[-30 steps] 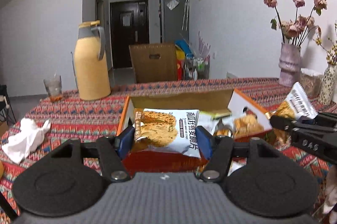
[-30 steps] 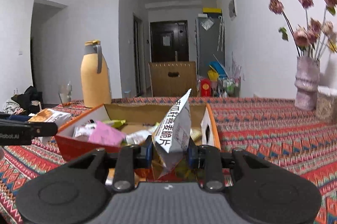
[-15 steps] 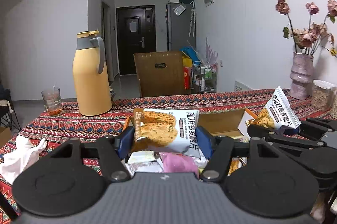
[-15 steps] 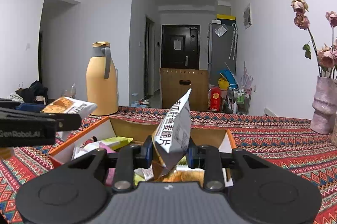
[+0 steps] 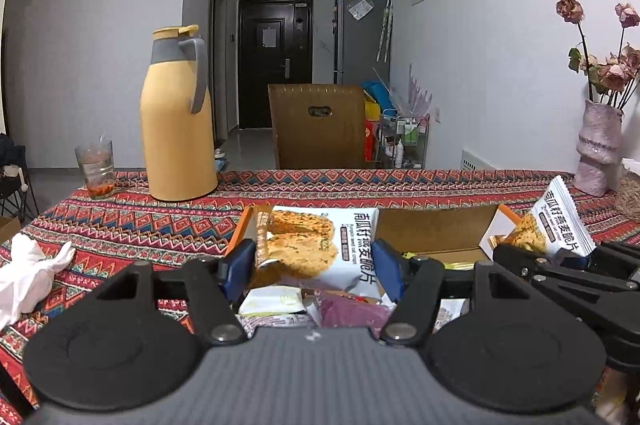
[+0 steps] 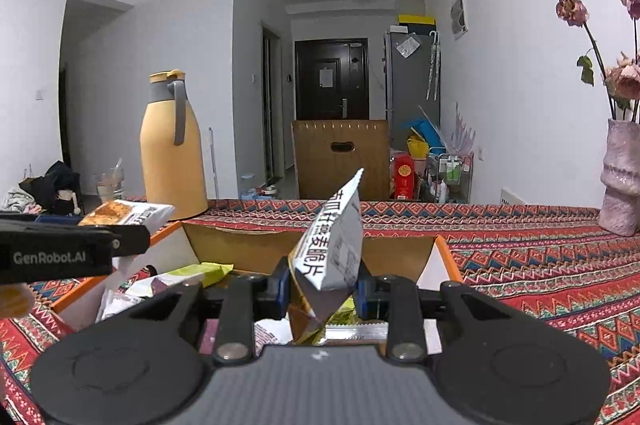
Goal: Organize snacks
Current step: 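Carry both held packets over the box and open both tools inside, then withdraw both open tools from the box toward the snack pile, then grasp the pink packet with the right tool while the left tool moves toward white sachets, then grasp a white sachet with the left tool while the right tool holds the pink packet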
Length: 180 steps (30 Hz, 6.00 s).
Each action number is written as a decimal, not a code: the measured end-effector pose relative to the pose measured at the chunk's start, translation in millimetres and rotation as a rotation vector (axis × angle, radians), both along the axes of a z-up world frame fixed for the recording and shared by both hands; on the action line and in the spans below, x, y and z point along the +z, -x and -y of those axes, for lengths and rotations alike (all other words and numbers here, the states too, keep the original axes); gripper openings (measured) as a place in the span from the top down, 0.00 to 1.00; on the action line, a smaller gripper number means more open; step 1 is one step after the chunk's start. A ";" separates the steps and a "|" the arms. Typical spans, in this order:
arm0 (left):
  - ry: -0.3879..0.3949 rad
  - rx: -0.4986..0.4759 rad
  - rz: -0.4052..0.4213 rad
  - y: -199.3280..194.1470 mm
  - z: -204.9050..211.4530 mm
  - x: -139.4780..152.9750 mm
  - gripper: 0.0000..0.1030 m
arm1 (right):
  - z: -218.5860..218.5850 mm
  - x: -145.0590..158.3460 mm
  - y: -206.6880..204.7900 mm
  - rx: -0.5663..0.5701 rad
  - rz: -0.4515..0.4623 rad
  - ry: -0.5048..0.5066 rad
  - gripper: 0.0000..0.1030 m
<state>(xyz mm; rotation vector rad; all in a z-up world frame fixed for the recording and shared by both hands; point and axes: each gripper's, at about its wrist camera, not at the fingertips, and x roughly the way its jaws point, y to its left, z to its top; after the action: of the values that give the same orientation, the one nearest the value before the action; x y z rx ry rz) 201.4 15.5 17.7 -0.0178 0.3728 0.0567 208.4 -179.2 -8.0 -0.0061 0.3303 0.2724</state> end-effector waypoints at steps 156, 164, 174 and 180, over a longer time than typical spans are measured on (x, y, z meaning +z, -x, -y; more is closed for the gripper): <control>0.075 0.020 -0.283 139.2 -34.3 -64.2 0.00 | -5.3 -66.7 166.4 0.013 -0.257 0.092 0.26; 0.062 0.005 -0.287 134.9 -24.4 -61.5 0.00 | 7.0 -62.6 165.5 0.005 -0.243 0.044 0.29; 0.011 -0.004 -0.343 103.6 10.7 -55.9 0.00 | 42.0 -51.2 159.3 -0.079 -0.191 -0.012 0.29; 0.030 0.050 -0.423 75.2 25.6 -57.9 0.00 | 70.9 -45.1 146.0 -0.159 -0.157 -0.031 0.29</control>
<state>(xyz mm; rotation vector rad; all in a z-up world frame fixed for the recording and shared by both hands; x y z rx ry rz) 126.2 -10.1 -40.2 -0.0450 0.7960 0.1050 62.5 -250.2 -53.1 0.0718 0.4797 0.1200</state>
